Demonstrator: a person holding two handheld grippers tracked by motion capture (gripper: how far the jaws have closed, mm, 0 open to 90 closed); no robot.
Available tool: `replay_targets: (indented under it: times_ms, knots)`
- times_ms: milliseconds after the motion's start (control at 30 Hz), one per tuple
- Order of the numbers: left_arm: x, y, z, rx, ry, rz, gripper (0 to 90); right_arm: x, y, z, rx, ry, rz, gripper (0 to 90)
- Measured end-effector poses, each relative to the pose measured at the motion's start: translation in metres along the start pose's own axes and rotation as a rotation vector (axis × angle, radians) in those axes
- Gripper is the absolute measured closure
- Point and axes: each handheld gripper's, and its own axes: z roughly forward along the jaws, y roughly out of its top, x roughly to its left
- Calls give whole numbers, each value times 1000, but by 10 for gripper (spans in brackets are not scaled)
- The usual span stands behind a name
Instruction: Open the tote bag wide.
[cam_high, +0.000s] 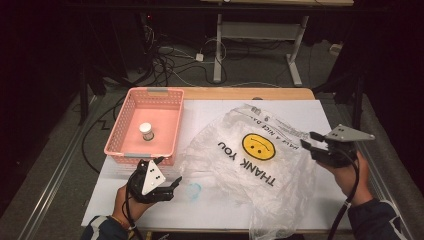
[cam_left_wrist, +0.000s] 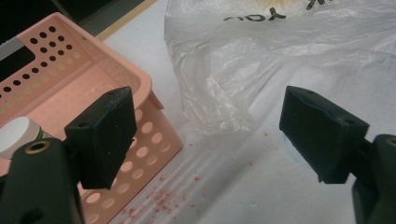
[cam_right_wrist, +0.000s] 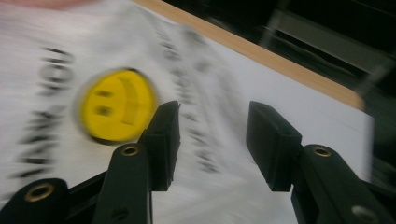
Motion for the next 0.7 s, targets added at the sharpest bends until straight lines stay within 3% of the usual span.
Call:
replay_targets:
  times_ms: [133,233,333,400,500,600,700]
  knots:
    - [-2,1,0,-1,1,6,181,53,15,15,-6,166,-131,541]
    - [-2,1,-1,0,-2,9,181,95,17,30,37,276,-231,521]
    - [-2,0,0,2,-5,7,181,126,14,43,77,382,-273,512]
    - [-1,0,1,3,-11,2,181,140,10,54,117,398,-301,505]
    - [-1,0,1,5,-15,0,181,152,4,73,194,431,-275,488]
    - [-2,0,2,5,-17,0,181,163,2,86,219,448,-288,481]
    - [-2,0,3,14,-21,6,180,169,0,99,249,432,-290,480]
